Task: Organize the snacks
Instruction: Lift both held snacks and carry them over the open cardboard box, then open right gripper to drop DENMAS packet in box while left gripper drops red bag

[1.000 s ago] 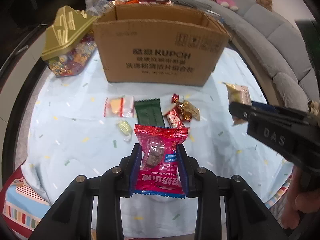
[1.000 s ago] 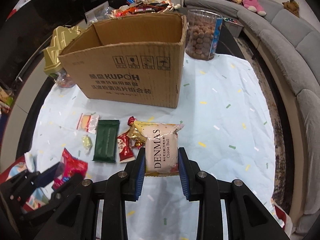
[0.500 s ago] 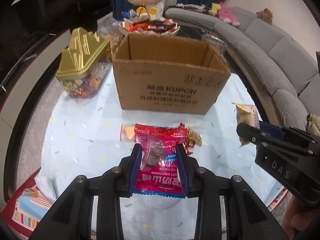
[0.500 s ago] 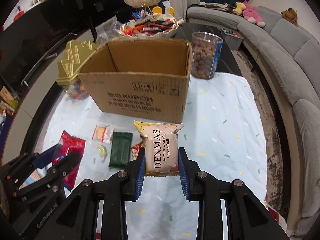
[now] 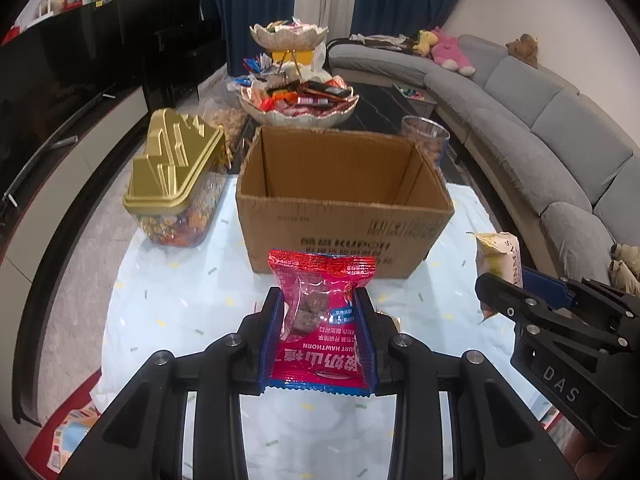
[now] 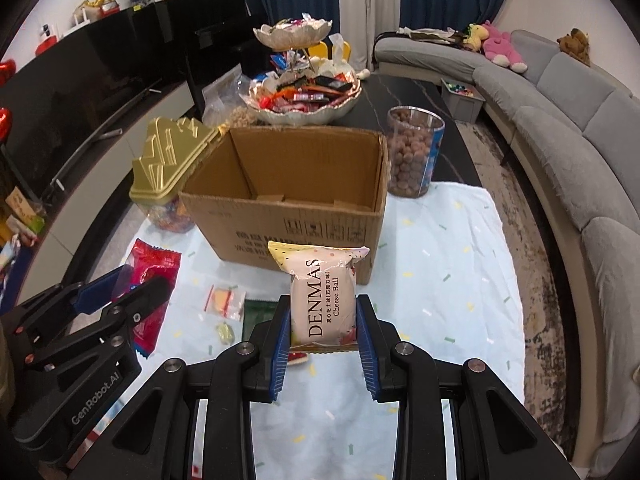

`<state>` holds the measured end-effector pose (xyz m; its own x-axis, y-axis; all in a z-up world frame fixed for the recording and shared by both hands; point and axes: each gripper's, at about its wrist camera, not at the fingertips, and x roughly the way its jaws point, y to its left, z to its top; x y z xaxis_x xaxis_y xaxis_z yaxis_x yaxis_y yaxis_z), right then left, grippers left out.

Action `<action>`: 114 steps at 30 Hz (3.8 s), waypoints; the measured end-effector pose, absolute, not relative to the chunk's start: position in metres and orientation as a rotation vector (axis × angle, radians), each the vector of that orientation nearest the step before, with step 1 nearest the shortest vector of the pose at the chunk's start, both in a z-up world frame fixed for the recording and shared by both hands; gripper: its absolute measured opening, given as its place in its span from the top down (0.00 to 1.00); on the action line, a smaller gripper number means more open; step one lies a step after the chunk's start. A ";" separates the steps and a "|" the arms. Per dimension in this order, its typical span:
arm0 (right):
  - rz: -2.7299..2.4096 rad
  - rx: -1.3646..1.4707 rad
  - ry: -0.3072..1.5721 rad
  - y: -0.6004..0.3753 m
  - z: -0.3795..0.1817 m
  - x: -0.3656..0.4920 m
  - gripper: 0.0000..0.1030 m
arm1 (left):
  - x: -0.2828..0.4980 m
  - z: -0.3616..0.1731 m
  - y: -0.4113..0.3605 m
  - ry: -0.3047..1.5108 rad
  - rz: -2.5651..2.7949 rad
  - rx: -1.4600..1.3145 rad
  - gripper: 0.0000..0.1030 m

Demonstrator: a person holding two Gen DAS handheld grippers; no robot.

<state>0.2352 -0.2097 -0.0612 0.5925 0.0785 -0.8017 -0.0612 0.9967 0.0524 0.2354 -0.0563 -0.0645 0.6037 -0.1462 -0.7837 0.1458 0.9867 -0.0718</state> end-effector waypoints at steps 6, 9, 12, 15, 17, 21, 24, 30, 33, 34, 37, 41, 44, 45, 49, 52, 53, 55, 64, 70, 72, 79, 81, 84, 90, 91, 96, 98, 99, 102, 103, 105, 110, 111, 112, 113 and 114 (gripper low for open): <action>0.081 0.019 0.908 -0.207 -0.049 0.239 0.69 | 0.245 -0.051 -0.056 0.881 -0.175 0.002 0.67; 0.080 0.018 0.893 -0.205 -0.042 0.241 0.69 | 0.249 -0.046 -0.055 0.869 -0.176 0.004 0.67; 0.078 0.018 0.881 -0.204 -0.037 0.243 0.69 | 0.254 -0.040 -0.054 0.857 -0.178 0.005 0.67; 0.076 0.017 0.869 -0.202 -0.032 0.246 0.69 | 0.260 -0.034 -0.053 0.849 -0.180 0.006 0.67; 0.076 0.015 0.860 -0.201 -0.028 0.248 0.69 | 0.264 -0.031 -0.053 0.843 -0.184 0.007 0.67; 0.075 0.013 0.843 -0.199 -0.021 0.251 0.69 | 0.269 -0.022 -0.054 0.819 -0.188 0.018 0.67; 0.072 0.013 0.833 -0.199 -0.017 0.252 0.69 | 0.273 -0.017 -0.053 0.810 -0.192 0.019 0.67; 0.066 0.017 0.813 -0.199 -0.011 0.258 0.69 | 0.282 -0.012 -0.053 0.795 -0.192 0.022 0.67; 0.065 0.017 0.808 -0.198 -0.009 0.263 0.69 | 0.287 -0.010 -0.054 0.787 -0.192 0.025 0.67; 0.063 0.018 0.806 -0.198 -0.008 0.264 0.69 | 0.289 -0.009 -0.054 0.786 -0.192 0.024 0.67; 0.061 0.020 0.803 -0.197 -0.007 0.271 0.69 | 0.295 -0.009 -0.054 0.786 -0.195 0.021 0.67; 0.061 0.022 0.801 -0.196 -0.007 0.279 0.69 | 0.305 -0.013 -0.055 0.792 -0.202 0.020 0.67; 0.062 0.020 0.802 -0.194 -0.009 0.286 0.69 | 0.314 -0.015 -0.055 0.796 -0.204 0.021 0.67; 0.061 0.020 0.803 -0.194 -0.010 0.287 0.69 | 0.317 -0.017 -0.055 0.798 -0.205 0.020 0.67; 0.056 0.018 0.803 -0.194 -0.012 0.295 0.69 | 0.328 -0.021 -0.054 0.805 -0.202 0.022 0.67; 0.050 0.011 0.804 -0.192 -0.015 0.303 0.69 | 0.336 -0.025 -0.054 0.811 -0.199 0.024 0.67; 0.049 0.010 0.805 -0.192 -0.015 0.305 0.69 | 0.338 -0.027 -0.054 0.813 -0.198 0.025 0.67; 0.046 0.009 0.809 -0.192 -0.019 0.312 0.69 | 0.343 -0.030 -0.054 0.819 -0.195 0.026 0.67; 0.030 0.005 0.828 -0.189 -0.034 0.335 0.69 | 0.367 -0.047 -0.053 0.847 -0.183 0.027 0.67; 0.022 0.009 0.849 -0.191 -0.047 0.347 0.69 | 0.379 -0.061 -0.055 0.870 -0.182 0.028 0.67; 0.022 0.009 0.857 -0.192 -0.051 0.350 0.69 | 0.383 -0.066 -0.055 0.876 -0.181 0.026 0.67; 0.026 0.012 0.882 -0.190 -0.065 0.365 0.69 | 0.395 -0.079 -0.054 0.896 -0.180 0.028 0.67; 0.029 0.011 0.888 -0.189 -0.068 0.367 0.69 | 0.399 -0.082 -0.054 0.901 -0.180 0.027 0.67; 0.029 -0.002 0.897 -0.187 -0.073 0.372 0.69 | 0.403 -0.087 -0.054 0.911 -0.180 0.025 0.66; 0.027 -0.021 0.881 -0.187 -0.072 0.374 0.63 | 0.405 -0.092 -0.054 0.921 -0.191 0.023 0.55; 0.023 -0.023 0.877 -0.187 -0.071 0.373 0.56 | 0.404 -0.092 -0.054 0.922 -0.193 0.023 0.46; -0.028 -0.025 0.834 -0.192 -0.059 0.366 0.25 | 0.398 -0.084 -0.053 0.897 -0.172 0.038 0.38; -0.040 -0.018 0.820 -0.195 -0.053 0.363 0.24 | 0.395 -0.080 -0.051 0.885 -0.161 0.041 0.34; -0.041 -0.015 0.818 -0.196 -0.052 0.362 0.24 | 0.393 -0.078 -0.051 0.881 -0.160 0.041 0.32; -0.042 -0.015 0.808 -0.196 -0.045 0.356 0.24 | 0.388 -0.070 -0.049 0.866 -0.153 0.045 0.26; -0.041 -0.016 0.805 -0.196 -0.043 0.354 0.24 | 0.386 -0.066 -0.048 0.858 -0.148 0.047 0.23; -0.041 -0.013 0.799 -0.196 -0.039 0.350 0.24 | 0.382 -0.059 -0.047 0.844 -0.140 0.046 0.21; -0.036 -0.015 0.775 -0.195 -0.027 0.338 0.24 | 0.370 -0.044 -0.043 0.819 -0.131 0.045 0.20; -0.036 -0.015 0.770 -0.195 -0.024 0.335 0.24 | 0.367 -0.042 -0.042 0.816 -0.131 0.045 0.20; -0.036 -0.015 0.766 -0.196 -0.022 0.333 0.24 | 0.365 -0.040 -0.042 0.812 -0.130 0.046 0.20; -0.035 -0.014 0.761 -0.197 -0.020 0.330 0.24 | 0.361 -0.037 -0.042 0.807 -0.129 0.048 0.20; -0.036 -0.015 0.755 -0.197 -0.017 0.327 0.24 | 0.359 -0.035 -0.042 0.804 -0.128 0.049 0.20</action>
<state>0.3273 -0.1972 -0.0171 0.7279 -0.0377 -0.6847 0.0272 0.9993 -0.0261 0.3589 -0.0417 -0.0351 0.6864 -0.0960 -0.7208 0.1334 0.9911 -0.0050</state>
